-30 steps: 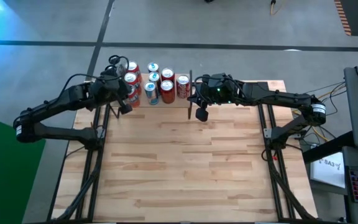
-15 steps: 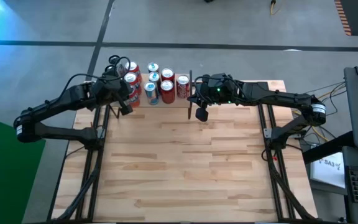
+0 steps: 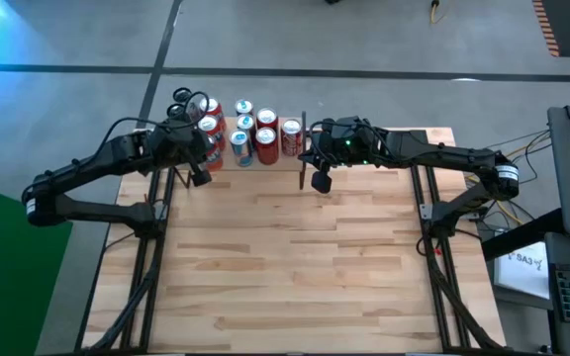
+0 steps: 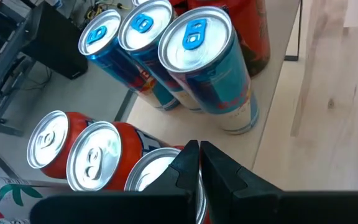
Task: Place canned beverage on shelf
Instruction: Adjust the red soda can on the shelf
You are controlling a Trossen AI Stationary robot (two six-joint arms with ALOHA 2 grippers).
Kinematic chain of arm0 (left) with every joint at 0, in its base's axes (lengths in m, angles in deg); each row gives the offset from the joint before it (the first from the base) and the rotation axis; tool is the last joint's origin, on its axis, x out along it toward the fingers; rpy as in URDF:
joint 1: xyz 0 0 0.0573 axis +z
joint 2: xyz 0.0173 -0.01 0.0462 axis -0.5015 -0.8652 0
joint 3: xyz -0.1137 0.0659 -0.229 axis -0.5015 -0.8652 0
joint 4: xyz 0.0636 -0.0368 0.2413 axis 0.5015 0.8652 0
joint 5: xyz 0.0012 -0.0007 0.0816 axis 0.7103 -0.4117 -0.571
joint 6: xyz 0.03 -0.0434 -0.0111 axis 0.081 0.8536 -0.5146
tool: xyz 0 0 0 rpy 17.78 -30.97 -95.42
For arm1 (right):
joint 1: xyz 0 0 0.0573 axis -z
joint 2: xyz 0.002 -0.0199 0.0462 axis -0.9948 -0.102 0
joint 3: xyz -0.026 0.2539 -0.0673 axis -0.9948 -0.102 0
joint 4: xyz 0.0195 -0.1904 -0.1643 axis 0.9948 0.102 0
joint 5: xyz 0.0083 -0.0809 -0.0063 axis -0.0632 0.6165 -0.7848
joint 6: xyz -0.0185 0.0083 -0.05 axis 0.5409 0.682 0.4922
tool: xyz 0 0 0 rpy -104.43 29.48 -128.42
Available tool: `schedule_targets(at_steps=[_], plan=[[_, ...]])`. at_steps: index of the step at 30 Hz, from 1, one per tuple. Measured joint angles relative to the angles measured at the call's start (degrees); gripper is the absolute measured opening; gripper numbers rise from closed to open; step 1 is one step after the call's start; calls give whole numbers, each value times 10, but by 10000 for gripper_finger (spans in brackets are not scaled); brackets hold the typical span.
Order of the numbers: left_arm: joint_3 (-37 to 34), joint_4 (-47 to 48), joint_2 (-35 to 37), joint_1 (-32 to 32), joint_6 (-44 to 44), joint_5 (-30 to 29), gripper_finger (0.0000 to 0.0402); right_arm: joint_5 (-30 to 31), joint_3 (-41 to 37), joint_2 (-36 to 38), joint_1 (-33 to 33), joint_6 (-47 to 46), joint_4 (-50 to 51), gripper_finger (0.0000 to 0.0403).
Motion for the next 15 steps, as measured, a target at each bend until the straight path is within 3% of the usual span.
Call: schedule_targets(at_steps=[10, 15], plan=[[-1, -9, 3, 0, -13, -6, 0, 0, 0, 0, 0, 0, 0, 9], [-1, -7, 3, 2, -15, -52, 0, 0, 0, 0, 0, 0, 0, 9]])
